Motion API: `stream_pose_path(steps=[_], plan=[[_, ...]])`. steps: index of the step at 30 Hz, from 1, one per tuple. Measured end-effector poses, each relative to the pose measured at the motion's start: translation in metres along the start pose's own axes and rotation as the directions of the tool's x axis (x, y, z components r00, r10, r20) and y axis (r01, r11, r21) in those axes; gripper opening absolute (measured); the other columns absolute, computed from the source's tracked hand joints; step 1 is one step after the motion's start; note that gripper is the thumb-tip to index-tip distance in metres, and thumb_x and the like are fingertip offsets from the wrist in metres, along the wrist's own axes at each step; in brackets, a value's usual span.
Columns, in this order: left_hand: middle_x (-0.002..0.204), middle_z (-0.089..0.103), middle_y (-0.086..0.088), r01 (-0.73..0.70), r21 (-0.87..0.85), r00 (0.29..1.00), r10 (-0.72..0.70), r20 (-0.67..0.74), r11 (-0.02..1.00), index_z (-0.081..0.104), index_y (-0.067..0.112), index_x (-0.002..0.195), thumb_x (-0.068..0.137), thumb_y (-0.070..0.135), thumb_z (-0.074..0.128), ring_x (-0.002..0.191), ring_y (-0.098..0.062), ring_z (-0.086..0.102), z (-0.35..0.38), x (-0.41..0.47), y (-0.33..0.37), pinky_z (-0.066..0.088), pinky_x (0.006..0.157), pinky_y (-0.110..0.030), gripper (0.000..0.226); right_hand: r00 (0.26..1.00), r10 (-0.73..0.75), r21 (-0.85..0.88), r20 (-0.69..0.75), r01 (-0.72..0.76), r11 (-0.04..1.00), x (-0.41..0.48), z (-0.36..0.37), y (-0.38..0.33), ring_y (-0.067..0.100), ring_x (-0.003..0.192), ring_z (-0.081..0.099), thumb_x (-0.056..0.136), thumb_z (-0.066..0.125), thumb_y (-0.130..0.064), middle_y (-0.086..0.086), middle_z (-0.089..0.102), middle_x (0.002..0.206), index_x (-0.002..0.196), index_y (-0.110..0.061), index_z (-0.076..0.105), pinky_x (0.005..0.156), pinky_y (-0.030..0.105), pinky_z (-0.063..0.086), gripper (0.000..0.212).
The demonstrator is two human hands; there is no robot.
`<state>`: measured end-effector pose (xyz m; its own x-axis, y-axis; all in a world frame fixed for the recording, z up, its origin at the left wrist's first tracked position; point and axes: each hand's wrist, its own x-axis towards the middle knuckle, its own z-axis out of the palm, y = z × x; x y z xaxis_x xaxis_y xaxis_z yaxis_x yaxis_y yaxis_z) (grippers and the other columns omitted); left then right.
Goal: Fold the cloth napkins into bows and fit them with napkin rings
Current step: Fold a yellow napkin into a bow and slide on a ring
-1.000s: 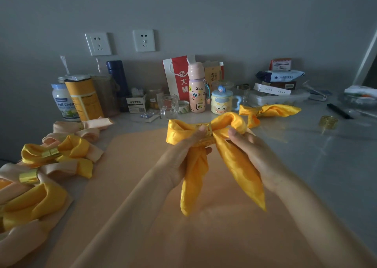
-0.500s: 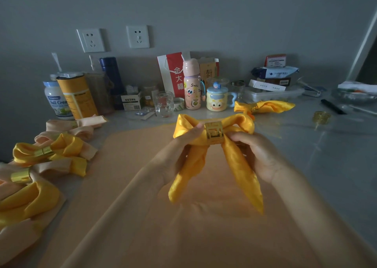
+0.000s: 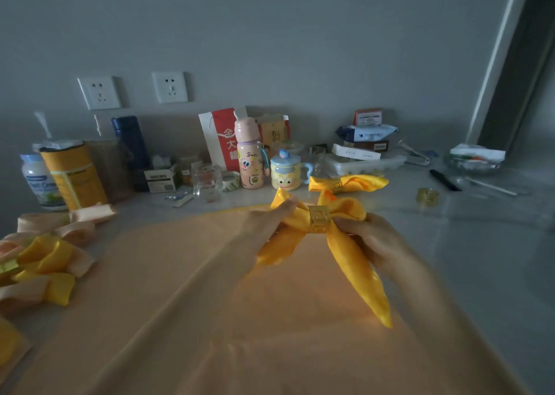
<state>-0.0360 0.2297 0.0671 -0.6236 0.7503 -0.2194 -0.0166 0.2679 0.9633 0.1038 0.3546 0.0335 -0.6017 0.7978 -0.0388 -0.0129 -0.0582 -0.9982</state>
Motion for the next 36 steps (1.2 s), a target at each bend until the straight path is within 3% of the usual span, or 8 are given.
stream_pose_path(steps=[4, 10, 16, 19, 21, 27, 33, 36], plan=[[0.086, 0.068, -0.008, 0.129, -0.152, 0.989, -0.115, 0.095, 0.98, 0.061, 0.011, 0.092, 0.085, 0.04, 0.065, 0.076, -0.021, 0.065, 0.048, 0.029, 0.007, 0.052, 0.066, -0.032, 0.03, 0.992, -0.081, -0.14, -0.092, 0.068, 0.988, 0.017, -0.042, -0.003, 0.023, 0.075, 0.065, 0.082, 0.069, -0.011, 0.012, 0.069, 0.082, 0.088, -0.008, 0.066, 0.063, 0.03, 0.051, 0.007], [0.078, 0.056, -0.013, 0.275, -0.386, 0.959, -0.222, 0.176, 0.88, 0.051, 0.006, 0.104, 0.096, 0.022, 0.051, 0.065, -0.022, 0.056, 0.114, 0.087, 0.011, 0.052, 0.051, -0.032, 0.018, 0.922, -0.139, -0.199, -0.361, 0.069, 0.978, 0.08, -0.084, 0.015, 0.018, 0.081, 0.061, 0.074, 0.078, -0.022, 0.013, 0.062, 0.101, 0.117, -0.002, 0.047, 0.055, 0.022, 0.047, 0.056], [0.085, 0.059, -0.015, 0.22, -0.567, 0.974, -0.207, 0.088, 0.794, 0.053, 0.0, 0.12, 0.093, 0.015, 0.057, 0.068, -0.025, 0.058, 0.159, 0.143, 0.018, 0.051, 0.038, -0.026, 0.031, 0.911, -0.139, -0.167, -0.389, 0.079, 0.983, 0.128, -0.108, 0.021, 0.016, 0.078, 0.058, 0.077, 0.071, -0.026, 0.001, 0.056, 0.087, 0.104, -0.01, 0.04, 0.059, 0.03, 0.047, 0.044], [0.11, 0.063, -0.013, 0.065, -0.238, 0.982, -0.104, -0.155, 0.969, 0.059, 0.006, 0.114, 0.082, 0.018, 0.071, 0.095, -0.026, 0.061, 0.178, 0.164, 0.006, 0.052, 0.077, -0.032, 0.036, 0.934, -0.21, -0.464, -0.29, 0.054, 0.884, 0.143, -0.121, 0.033, 0.025, 0.086, 0.062, 0.073, 0.073, -0.024, 0.004, 0.063, 0.084, 0.084, -0.013, 0.061, 0.067, 0.032, 0.048, 0.019], [0.114, 0.062, -0.011, 0.008, 0.077, 0.975, 0.009, -0.22, 0.997, 0.062, 0.01, 0.111, 0.076, 0.021, 0.074, 0.107, -0.027, 0.059, 0.184, 0.166, -0.002, 0.05, 0.09, -0.033, 0.038, 0.956, -0.211, -0.566, -0.202, 0.062, 0.822, 0.147, -0.126, 0.036, 0.026, 0.099, 0.062, 0.08, 0.069, -0.018, 0.005, 0.067, 0.098, 0.098, -0.013, 0.068, 0.081, 0.036, 0.047, 0.019], [0.143, 0.033, -0.015, -0.003, 0.697, 0.996, 0.062, -0.059, 0.717, 0.042, 0.012, 0.135, 0.087, 0.04, 0.049, 0.132, -0.033, 0.033, 0.193, 0.148, -0.012, 0.033, 0.107, -0.038, 0.057, 0.981, -0.135, -0.655, -0.137, 0.013, 0.756, 0.145, -0.147, 0.014, 0.022, 0.108, 0.058, 0.089, 0.06, -0.025, 0.007, 0.064, 0.117, 0.109, -0.011, 0.067, 0.088, 0.031, 0.042, 0.025], [0.121, 0.051, -0.015, -0.101, 0.828, 0.995, 0.038, 0.096, 0.551, 0.05, 0.01, 0.092, 0.089, 0.027, 0.043, 0.116, -0.034, 0.043, 0.18, 0.123, -0.023, 0.033, 0.093, -0.035, 0.019, 0.979, -0.126, -0.685, -0.163, -0.021, 0.728, 0.129, -0.167, -0.002, 0.025, 0.101, 0.06, 0.093, 0.05, -0.015, 0.005, 0.065, 0.104, 0.093, -0.017, 0.065, 0.086, 0.033, 0.046, 0.016], [0.125, 0.052, -0.014, -0.163, 0.85, 0.987, 0.08, 0.141, 0.501, 0.056, 0.009, 0.103, 0.094, 0.035, 0.038, 0.121, -0.033, 0.042, 0.184, 0.123, -0.029, 0.032, 0.099, -0.037, 0.033, 0.975, -0.132, -0.699, -0.181, -0.033, 0.714, 0.123, -0.166, 0.001, 0.024, 0.086, 0.059, 0.091, 0.051, -0.011, 0.0, 0.06, 0.078, 0.081, -0.014, 0.062, 0.071, 0.029, 0.047, 0.015]])
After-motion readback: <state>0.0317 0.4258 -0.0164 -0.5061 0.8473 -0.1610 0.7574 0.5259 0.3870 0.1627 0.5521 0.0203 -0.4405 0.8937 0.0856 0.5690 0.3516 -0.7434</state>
